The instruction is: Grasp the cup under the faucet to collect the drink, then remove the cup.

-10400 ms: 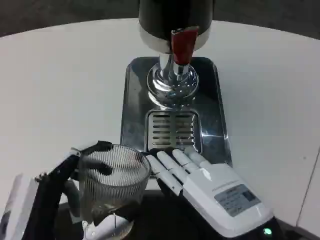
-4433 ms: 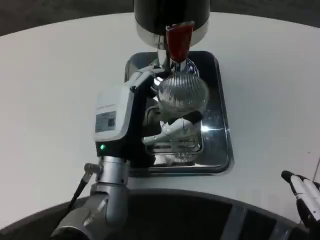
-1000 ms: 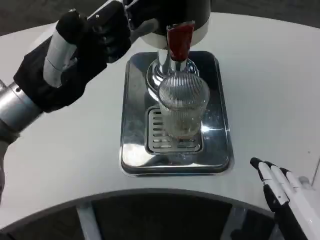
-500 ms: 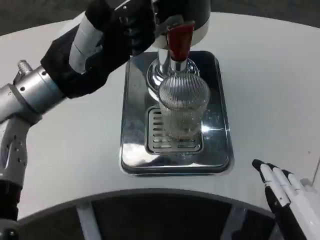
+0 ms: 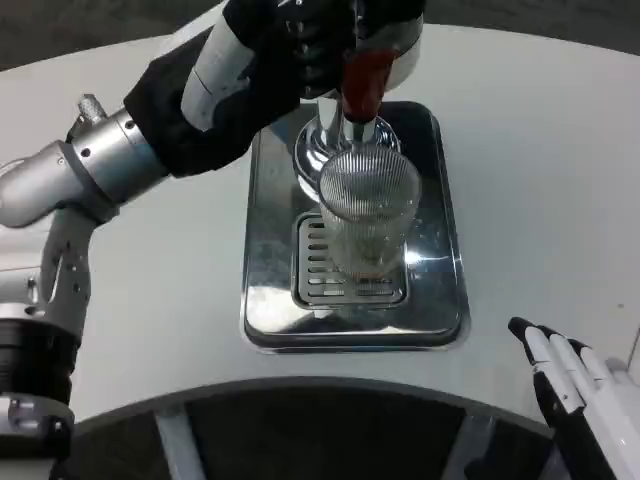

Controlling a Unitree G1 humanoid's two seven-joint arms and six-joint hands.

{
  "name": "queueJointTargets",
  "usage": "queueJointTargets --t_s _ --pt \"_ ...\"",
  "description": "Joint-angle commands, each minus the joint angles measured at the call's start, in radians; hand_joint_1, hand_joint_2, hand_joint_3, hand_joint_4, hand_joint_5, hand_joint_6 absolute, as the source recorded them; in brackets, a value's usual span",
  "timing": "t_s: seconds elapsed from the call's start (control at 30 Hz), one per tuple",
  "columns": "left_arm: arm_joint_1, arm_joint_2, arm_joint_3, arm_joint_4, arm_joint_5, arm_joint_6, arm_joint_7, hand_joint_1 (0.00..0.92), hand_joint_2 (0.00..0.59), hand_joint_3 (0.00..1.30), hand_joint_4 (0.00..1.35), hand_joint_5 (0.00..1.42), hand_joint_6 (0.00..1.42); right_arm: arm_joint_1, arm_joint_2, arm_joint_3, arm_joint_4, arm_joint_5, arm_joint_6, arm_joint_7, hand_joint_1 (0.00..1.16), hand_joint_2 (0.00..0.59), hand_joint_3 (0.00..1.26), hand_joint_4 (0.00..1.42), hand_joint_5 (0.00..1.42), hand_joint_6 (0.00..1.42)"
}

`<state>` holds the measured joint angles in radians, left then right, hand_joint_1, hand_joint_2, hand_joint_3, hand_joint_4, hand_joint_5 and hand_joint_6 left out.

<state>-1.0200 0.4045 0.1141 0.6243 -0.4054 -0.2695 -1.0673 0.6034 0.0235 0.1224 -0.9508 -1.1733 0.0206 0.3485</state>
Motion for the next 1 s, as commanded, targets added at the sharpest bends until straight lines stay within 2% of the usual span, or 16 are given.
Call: queueJointTargets --t_s 0.03,0.4,0.63,1.0 --pt "-0.043 -0.02 -0.014 0.037 0.022 -0.027 -0.029 0.0 0.023 0.01 0.0 0.02 0.0 0.02 -0.001 0.0 -0.014 0.001 -0.002 -0.015 0.61 0.367 0.0 0.0 0.0 0.0" --pt "-0.118 -0.034 -0.04 0.136 0.063 -0.083 -0.085 0.0 0.023 0.03 0.0 0.04 0.0 0.026 0.0 0.006 -0.009 0.004 -0.003 -0.026 0.61 0.367 0.0 0.0 0.0 0.0" --pt "-0.164 -0.032 -0.063 0.196 0.104 -0.178 -0.139 0.0 0.024 0.04 0.0 0.06 0.01 0.008 0.003 0.012 0.002 0.006 0.0 -0.028 0.61 0.367 0.0 0.0 0.0 0.0" --pt "-0.181 -0.012 -0.106 0.291 0.189 -0.378 -0.173 0.0 0.025 0.06 0.0 0.07 0.01 -0.043 0.0 0.0 0.024 0.023 0.009 -0.026 0.61 0.367 0.0 0.0 0.0 0.0"
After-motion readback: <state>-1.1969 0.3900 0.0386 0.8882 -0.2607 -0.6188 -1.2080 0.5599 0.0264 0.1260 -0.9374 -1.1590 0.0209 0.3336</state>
